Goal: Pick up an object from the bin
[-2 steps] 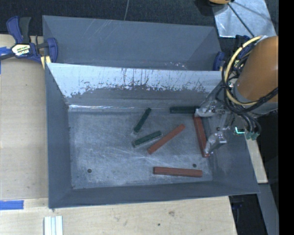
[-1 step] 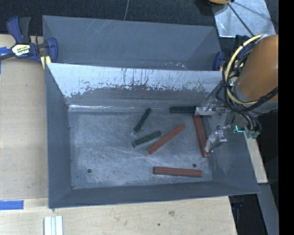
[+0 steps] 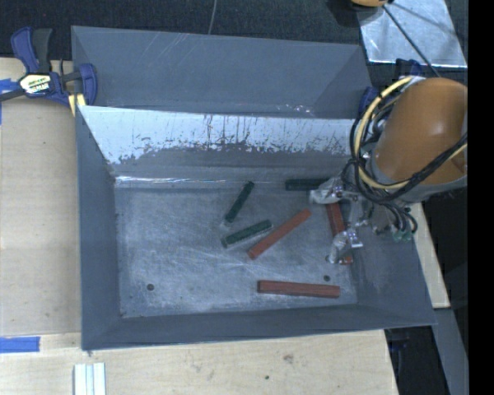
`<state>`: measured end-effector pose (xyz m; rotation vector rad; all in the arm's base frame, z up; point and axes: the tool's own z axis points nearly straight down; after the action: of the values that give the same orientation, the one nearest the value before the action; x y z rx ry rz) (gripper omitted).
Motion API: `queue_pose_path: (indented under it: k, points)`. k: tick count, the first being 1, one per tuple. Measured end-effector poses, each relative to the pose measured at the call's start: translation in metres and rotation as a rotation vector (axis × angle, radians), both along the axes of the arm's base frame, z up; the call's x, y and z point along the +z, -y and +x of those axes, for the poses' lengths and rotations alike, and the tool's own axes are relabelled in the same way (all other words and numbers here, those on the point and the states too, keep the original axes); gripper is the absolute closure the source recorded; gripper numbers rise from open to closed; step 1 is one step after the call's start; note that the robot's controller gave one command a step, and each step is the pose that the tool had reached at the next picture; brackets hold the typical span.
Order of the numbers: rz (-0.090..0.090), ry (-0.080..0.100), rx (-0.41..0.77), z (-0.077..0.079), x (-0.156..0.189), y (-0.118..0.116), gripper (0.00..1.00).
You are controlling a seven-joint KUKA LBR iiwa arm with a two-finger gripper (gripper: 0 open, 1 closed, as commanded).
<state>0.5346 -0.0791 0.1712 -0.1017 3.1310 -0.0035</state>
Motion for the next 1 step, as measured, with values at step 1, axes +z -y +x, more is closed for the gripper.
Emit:
queue_pose_path:
  k: [1]
  points:
    - [0.001, 0.000, 0.015, 0.0472, -0.0535, -0.0114, 0.00]
